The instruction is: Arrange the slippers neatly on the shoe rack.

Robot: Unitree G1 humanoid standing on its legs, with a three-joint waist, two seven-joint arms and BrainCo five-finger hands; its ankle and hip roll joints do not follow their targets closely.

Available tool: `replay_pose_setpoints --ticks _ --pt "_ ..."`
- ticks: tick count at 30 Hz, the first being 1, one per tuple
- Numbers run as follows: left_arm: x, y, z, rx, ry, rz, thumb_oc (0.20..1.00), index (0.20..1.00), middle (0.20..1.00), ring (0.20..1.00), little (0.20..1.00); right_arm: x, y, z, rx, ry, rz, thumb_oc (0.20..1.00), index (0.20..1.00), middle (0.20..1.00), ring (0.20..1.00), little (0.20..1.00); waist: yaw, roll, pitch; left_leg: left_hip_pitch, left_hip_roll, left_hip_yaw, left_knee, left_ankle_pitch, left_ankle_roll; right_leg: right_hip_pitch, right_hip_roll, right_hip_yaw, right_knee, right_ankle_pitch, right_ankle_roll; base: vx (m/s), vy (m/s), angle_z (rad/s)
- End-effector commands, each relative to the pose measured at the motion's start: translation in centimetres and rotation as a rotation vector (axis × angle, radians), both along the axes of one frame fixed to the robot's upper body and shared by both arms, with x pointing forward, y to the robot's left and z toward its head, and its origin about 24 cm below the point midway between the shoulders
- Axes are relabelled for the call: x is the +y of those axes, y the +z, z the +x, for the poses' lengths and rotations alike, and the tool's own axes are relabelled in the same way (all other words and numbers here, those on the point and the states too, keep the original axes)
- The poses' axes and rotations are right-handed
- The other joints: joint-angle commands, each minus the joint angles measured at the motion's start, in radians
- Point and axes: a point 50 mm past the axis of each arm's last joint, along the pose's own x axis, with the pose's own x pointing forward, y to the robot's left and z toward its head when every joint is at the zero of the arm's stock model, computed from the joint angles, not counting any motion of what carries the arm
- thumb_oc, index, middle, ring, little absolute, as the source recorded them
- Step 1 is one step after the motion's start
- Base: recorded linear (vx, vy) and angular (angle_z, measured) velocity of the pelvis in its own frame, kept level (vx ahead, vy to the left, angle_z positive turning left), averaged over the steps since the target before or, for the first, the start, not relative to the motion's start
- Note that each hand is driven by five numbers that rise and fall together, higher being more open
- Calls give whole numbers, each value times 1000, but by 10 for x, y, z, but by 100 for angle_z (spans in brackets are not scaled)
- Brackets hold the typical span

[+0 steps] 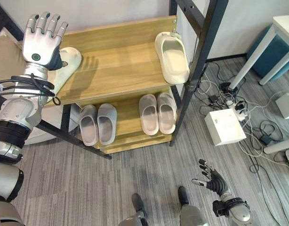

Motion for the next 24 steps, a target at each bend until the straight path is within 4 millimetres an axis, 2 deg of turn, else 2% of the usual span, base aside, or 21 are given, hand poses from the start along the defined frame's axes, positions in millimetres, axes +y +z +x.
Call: replay_pose_setpoints --ticks 1,5,15,18,24 --pt "25 60 -15 -174 149 30 1000 1000 1000 1000 1000 2 24 15 -145 31 25 1000 1000 1000 1000 1000 6 -16 -9 90 9 -56 -6 -148 -20 -22 -83 -39 29 18 120 0 37 -15" --pt "32 64 -18 -203 162 -18 1000 1000 1000 1000 1000 4 23 15 -143 20 35 1000 1000 1000 1000 1000 9 -20 -3 81 10 -53 -5 -145 -21 -31 -87 -39 26 22 120 11 15 -7" --pt "20 73 -24 -296 65 -58 1000 1000 1000 1000 1000 8 20 16 -136 34 26 1000 1000 1000 1000 1000 26 -17 -11 77 7 -74 -5 -149 -22 -22 -92 -63 25 14 119 6 -6 4" --pt "30 74 -36 -364 41 -136 1000 1000 1000 1000 1000 10 17 15 -122 38 22 1000 1000 1000 1000 1000 34 -13 -14 81 5 -81 -6 -150 -23 -14 -93 -70 24 11 116 13 -13 7" --pt "42 72 -41 -348 98 -117 1000 1000 1000 1000 1000 8 15 13 -106 37 12 1000 1000 1000 1000 1000 37 -7 -11 80 3 -84 -6 -149 -23 -13 -94 -72 24 12 115 9 -6 3"
